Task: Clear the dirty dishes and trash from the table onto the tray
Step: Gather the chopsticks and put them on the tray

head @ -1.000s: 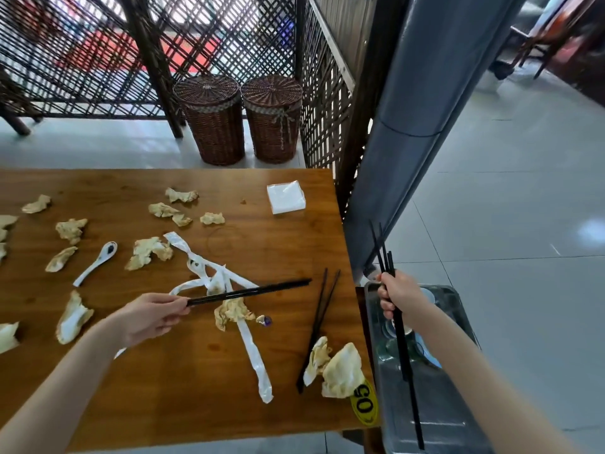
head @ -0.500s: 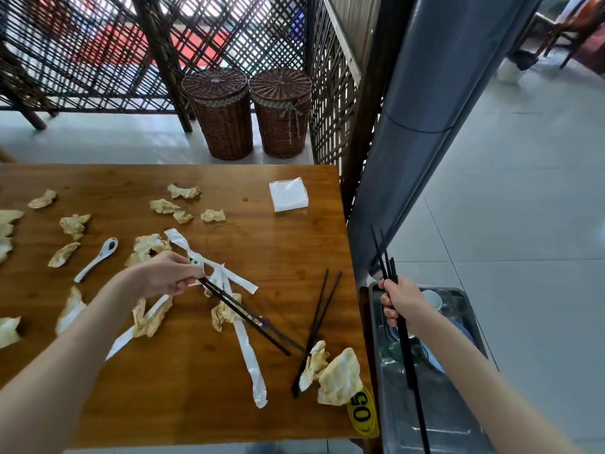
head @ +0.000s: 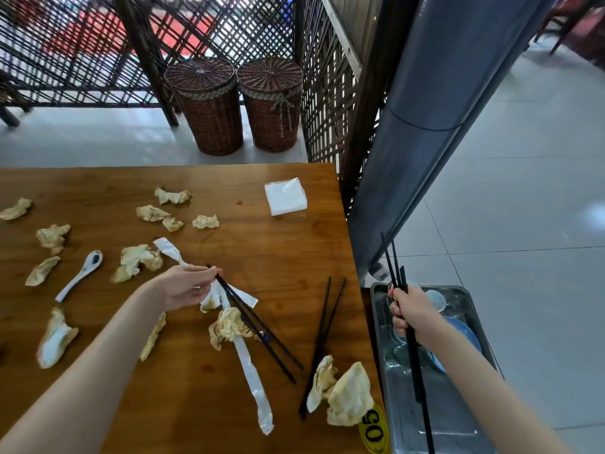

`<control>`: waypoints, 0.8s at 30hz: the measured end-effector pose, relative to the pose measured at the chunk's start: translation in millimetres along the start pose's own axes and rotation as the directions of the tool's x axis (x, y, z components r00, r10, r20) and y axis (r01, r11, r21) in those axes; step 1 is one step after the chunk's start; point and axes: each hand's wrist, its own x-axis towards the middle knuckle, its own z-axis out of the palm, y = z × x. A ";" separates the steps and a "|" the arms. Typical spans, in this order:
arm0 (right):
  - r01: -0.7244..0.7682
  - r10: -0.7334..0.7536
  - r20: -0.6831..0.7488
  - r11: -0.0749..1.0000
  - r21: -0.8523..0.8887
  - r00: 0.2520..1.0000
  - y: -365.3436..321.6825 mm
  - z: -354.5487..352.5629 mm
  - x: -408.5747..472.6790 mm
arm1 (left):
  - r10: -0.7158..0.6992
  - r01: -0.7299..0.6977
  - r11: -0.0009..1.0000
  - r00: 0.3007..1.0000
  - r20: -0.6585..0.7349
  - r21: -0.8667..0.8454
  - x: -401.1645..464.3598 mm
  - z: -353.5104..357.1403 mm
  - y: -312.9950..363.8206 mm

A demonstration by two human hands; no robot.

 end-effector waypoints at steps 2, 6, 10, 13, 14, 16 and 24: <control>-0.006 0.006 0.002 1.000 0.007 1.000 0.0 2.3 0.6 | 0.010 -0.011 0.999 0.999 -0.033 -0.036 7.4 3.1 -6.2; -0.016 0.016 0.002 1.000 0.015 1.000 0.8 7.7 2.6 | 0.070 -0.077 0.995 0.991 -0.111 -0.062 11.1 20.1 -13.6; -0.020 0.020 0.012 0.999 0.032 1.000 2.5 12.2 4.2 | 0.151 -0.184 0.949 0.978 -0.142 -0.257 14.6 51.5 -9.3; -0.019 0.018 0.017 0.999 0.034 1.000 4.6 11.7 5.4 | 0.234 -0.278 0.940 0.947 -0.218 -0.197 22.5 82.1 -0.1; -0.016 0.015 0.018 0.999 0.034 1.000 5.6 10.9 5.9 | 0.264 -0.293 0.951 0.937 -0.229 -0.102 26.1 93.7 2.0; -0.013 0.013 0.015 0.999 0.029 1.000 7.6 9.4 6.7 | 0.291 -0.276 0.956 0.935 -0.202 0.102 31.6 117.9 2.3; -0.032 0.032 0.006 0.999 0.040 0.999 13.5 4.3 5.7 | 0.166 -0.114 0.873 0.984 -0.068 0.475 56.0 192.0 -16.0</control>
